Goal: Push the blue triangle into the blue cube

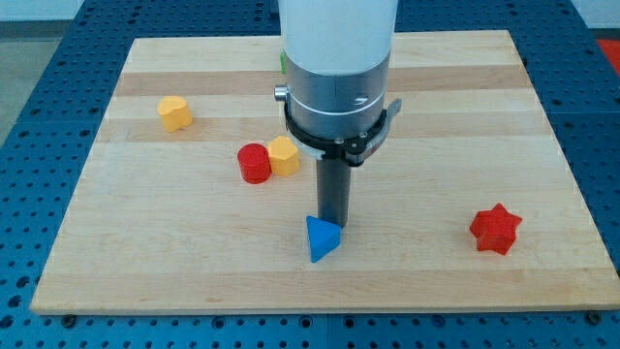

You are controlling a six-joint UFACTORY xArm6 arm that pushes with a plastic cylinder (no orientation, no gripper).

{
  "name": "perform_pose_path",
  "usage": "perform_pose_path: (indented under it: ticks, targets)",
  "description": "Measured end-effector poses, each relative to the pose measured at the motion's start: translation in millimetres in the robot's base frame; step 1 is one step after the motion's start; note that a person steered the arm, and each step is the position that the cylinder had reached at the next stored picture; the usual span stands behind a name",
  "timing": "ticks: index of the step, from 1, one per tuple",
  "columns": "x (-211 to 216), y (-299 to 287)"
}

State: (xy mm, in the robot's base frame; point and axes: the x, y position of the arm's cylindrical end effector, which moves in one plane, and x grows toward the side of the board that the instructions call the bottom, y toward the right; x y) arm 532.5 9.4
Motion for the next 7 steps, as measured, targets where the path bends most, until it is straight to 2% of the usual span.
perform_pose_path:
  ticks: [2, 3, 4, 6, 7]
  targets:
    - [14, 78]
    - [39, 66]
    - [39, 20]
    - [-25, -8]
    - [-5, -1]
